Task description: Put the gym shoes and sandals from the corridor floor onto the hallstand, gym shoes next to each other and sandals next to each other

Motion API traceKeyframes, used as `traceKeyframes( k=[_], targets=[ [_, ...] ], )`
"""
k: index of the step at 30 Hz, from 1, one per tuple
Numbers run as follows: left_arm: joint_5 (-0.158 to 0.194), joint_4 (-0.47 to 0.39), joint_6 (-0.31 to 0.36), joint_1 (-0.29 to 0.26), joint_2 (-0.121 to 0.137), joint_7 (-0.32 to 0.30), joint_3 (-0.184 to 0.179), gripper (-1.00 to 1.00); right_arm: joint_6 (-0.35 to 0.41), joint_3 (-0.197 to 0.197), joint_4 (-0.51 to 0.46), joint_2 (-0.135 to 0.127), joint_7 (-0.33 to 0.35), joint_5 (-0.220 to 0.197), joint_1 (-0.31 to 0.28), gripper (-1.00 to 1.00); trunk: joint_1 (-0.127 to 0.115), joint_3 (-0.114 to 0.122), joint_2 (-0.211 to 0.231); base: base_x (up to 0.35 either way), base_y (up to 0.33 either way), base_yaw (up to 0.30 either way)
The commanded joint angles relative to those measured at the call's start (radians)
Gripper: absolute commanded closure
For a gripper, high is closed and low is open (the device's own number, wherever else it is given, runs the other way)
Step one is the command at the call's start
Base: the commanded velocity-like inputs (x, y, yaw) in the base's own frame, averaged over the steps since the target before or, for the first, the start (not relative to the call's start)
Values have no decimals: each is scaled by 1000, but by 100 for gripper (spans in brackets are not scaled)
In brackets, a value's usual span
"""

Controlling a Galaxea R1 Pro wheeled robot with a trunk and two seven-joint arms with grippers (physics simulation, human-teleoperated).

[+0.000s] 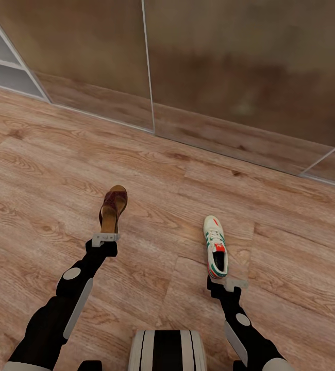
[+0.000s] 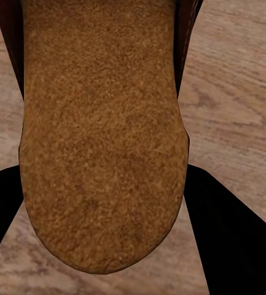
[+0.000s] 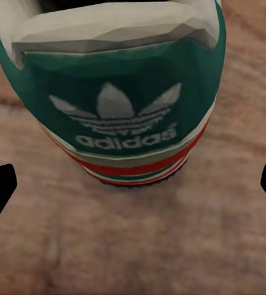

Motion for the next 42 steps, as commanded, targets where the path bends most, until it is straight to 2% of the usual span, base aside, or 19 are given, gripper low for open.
traceKeyframes(
  k=[1,15,20,42],
  targets=[
    [9,-1,5,0,1,3,-1,100,-5,8,1,-1,-7,-10,-1,-100,0,-1,0,0,0,0],
    [10,-1,5,0,1,3,-1,100,-5,8,0,-1,-7,-10,-1,-100,0,-2,0,65,0,0],
    [10,-1,5,0,1,3,-1,100,-5,8,0,-1,-7,-10,-1,-100,2,-26,-1,0,0,0],
    [10,-1,5,0,1,3,-1,100,-5,8,-17,-1,-7,-10,-1,-100,2,-27,-1,36,4,0]
  ],
)
